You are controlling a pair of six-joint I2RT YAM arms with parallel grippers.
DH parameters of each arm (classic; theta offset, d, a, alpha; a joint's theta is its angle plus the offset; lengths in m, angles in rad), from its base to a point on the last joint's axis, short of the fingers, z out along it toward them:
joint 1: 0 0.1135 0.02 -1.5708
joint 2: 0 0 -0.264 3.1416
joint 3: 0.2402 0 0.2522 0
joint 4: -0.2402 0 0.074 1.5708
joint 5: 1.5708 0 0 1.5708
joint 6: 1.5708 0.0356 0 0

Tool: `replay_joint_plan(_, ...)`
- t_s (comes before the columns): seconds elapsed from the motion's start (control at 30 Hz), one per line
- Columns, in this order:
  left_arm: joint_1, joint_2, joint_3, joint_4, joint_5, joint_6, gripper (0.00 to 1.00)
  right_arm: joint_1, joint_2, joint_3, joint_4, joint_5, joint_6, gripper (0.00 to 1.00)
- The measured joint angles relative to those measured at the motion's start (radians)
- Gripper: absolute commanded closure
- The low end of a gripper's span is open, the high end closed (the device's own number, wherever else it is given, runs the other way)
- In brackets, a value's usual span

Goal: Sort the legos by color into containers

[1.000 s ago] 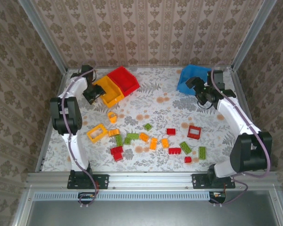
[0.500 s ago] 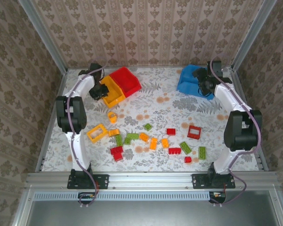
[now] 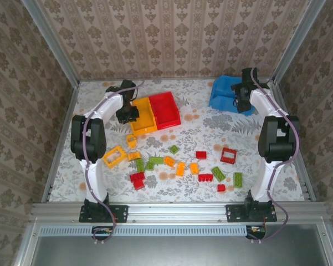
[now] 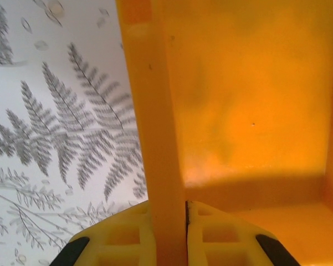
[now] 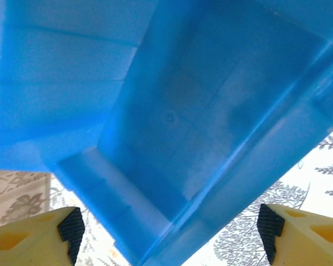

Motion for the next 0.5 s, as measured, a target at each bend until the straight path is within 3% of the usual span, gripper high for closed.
replay_joint_plan(0.17,-0.021,-0.068,-0.095,0.005,0.008,0.000,1.00,0.000,0.034,0.031,-0.072,0.011,0.015,0.36)
replay_joint_plan(0.4,-0.033,-0.112,-0.138,0.004,0.011,0.000,1.00,-0.002,0.039,0.037,-0.110,0.025,-0.053,0.76)
replay_joint_plan(0.5,-0.033,-0.106,-0.108,-0.015,0.011,0.001,1.00,-0.006,0.039,0.049,-0.124,0.032,-0.142,0.86)
